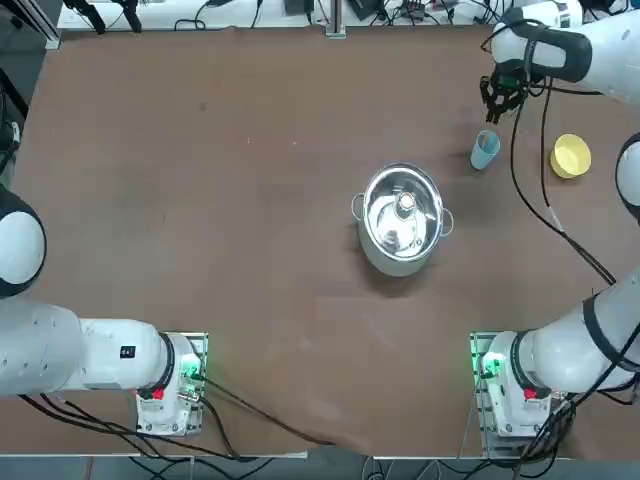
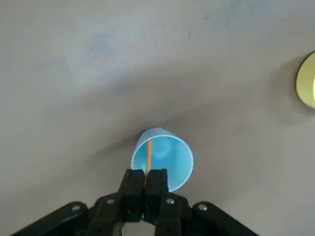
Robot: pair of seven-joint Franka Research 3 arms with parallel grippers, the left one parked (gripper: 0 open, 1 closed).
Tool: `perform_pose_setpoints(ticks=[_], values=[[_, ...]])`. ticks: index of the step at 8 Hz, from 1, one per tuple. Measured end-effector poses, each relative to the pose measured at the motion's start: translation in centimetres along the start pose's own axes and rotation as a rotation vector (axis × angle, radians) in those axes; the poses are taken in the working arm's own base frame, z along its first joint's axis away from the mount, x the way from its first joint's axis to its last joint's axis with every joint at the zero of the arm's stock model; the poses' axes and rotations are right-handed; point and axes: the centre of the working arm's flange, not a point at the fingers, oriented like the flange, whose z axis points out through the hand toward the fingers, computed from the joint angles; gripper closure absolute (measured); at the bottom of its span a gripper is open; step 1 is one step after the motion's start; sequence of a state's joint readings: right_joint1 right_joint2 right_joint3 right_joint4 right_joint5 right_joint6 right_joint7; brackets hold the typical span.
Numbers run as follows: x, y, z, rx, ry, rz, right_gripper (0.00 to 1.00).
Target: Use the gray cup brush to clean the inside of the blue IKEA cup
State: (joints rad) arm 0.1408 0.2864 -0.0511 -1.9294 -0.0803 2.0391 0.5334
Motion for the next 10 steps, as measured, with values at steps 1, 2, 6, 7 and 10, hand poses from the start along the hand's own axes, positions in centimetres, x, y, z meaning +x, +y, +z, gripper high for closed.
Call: perform_pose_setpoints(ticks=[1, 2, 6, 7, 10], values=[[-0.5, -0.6, 0.2, -0.011, -0.014, 0.002, 0.97], [-0.9, -0.6, 0.4, -0.026, -0.037, 0.001, 0.97], [-0.8, 1.2, -0.1, -0.066, -0.096, 0.028, 0.97], [-0.4, 2.3, -0.6, -0.064, -0.096, 0.047, 0.97], [1.9, 4.5, -2.2, -0.036, -0.064, 0.098, 0.97]])
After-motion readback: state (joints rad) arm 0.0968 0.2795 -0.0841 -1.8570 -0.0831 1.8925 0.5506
